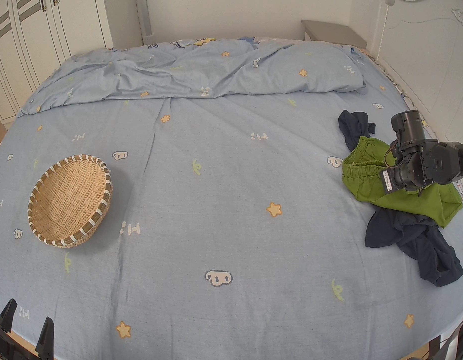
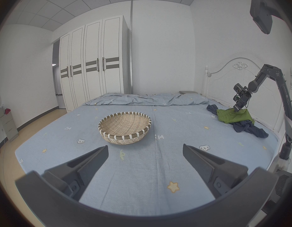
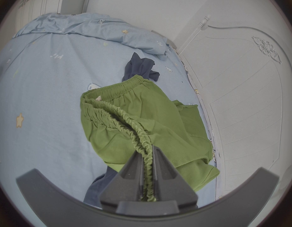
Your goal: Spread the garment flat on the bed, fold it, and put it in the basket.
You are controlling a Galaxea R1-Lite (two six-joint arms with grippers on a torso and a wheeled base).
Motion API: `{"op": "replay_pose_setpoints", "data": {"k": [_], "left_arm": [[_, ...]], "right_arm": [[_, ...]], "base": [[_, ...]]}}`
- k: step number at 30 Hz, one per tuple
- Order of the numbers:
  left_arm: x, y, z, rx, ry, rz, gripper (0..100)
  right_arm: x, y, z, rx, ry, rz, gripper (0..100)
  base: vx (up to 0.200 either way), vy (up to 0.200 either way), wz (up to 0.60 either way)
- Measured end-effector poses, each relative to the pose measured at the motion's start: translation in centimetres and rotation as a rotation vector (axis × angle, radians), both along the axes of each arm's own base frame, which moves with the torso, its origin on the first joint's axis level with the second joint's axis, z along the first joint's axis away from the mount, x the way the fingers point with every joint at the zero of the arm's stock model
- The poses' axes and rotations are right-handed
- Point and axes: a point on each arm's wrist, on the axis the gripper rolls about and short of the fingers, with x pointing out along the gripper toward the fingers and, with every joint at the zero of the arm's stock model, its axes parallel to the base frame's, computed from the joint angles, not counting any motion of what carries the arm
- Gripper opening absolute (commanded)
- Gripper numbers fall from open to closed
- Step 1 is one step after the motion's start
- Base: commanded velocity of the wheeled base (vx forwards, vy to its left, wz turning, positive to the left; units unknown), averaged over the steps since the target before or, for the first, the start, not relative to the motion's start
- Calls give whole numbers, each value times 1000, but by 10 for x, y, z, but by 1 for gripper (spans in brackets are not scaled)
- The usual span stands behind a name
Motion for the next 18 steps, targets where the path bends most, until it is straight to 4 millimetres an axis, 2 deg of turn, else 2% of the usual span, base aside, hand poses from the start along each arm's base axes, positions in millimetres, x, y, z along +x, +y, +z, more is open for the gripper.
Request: {"op": "replay_pose_setpoints", "data": {"k": [5, 9, 14, 18], "left_arm": [[0, 0, 0, 0, 0, 0, 100], [0, 0, 0, 0, 0, 0, 100], [0, 0, 0, 0, 0, 0, 100], [0, 0, 0, 0, 0, 0, 100]], "right_arm": [[-17, 6, 17, 0, 45, 27, 0], [-35, 17, 41, 60, 59, 45, 0], [-62, 34, 73, 230, 95, 105, 0], [-87, 54, 101, 446, 112, 166, 0]], "base": [[0, 0, 0], [0, 0, 0], [0, 0, 0], [0, 0, 0]]}}
